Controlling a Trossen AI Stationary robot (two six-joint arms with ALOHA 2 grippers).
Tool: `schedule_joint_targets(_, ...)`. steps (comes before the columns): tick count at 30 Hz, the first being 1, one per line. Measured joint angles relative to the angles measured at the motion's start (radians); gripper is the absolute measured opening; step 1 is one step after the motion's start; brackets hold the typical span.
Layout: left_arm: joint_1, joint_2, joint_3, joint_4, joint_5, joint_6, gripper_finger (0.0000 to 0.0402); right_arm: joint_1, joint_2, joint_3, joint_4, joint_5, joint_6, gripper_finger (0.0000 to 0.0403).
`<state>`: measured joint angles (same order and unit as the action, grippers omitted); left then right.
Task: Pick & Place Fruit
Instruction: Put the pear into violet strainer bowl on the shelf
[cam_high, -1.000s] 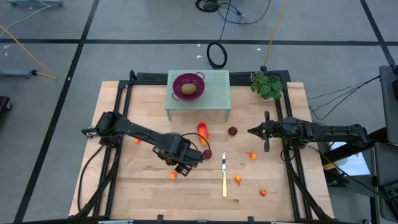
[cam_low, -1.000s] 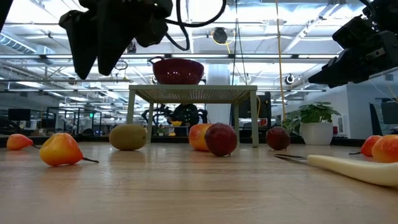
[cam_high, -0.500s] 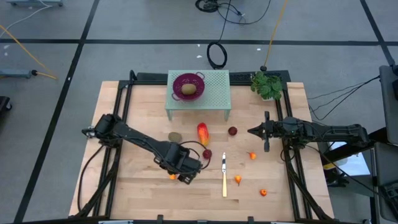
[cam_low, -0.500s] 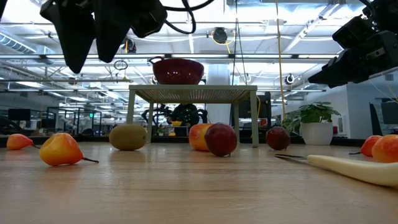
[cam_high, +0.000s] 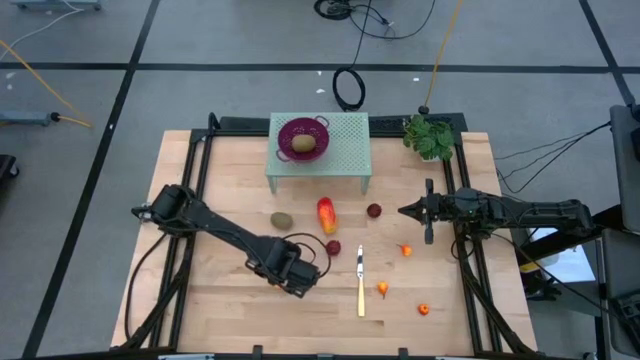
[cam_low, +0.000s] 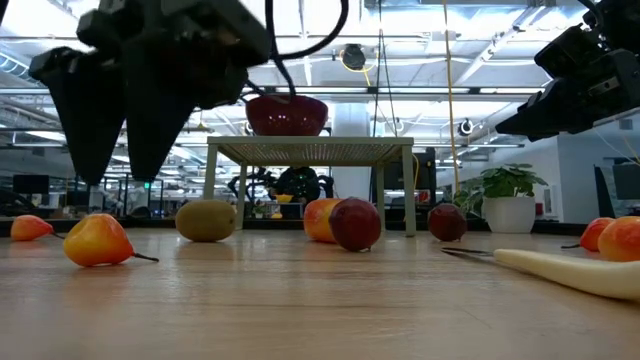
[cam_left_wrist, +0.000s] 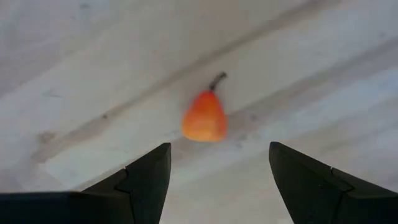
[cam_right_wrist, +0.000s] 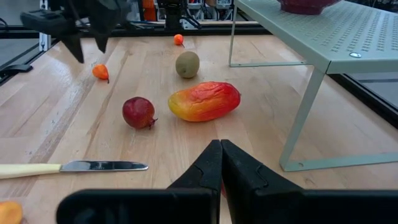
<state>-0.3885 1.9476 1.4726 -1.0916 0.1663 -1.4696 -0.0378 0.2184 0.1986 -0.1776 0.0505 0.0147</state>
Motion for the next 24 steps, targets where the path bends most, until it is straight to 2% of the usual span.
schedule_joint_targets(7, -0.001, 0.000, -0.048, 0.027, -0.006, 0.002, 0.0271, 0.000, 0.000, 0.000, 0.000, 0.000, 0.000, 0.0004)
schedule_joint_targets(15, -0.004, 0.000, -0.124, 0.179, 0.010, -0.002, 0.0271, 0.000, 0.000, 0.000, 0.000, 0.000, 0.000, 0.0004)
schedule_joint_targets(24, -0.007, 0.000, -0.150, 0.182, 0.033, -0.005, 0.0271, 0.000, 0.000, 0.000, 0.000, 0.000, 0.000, 0.0004)
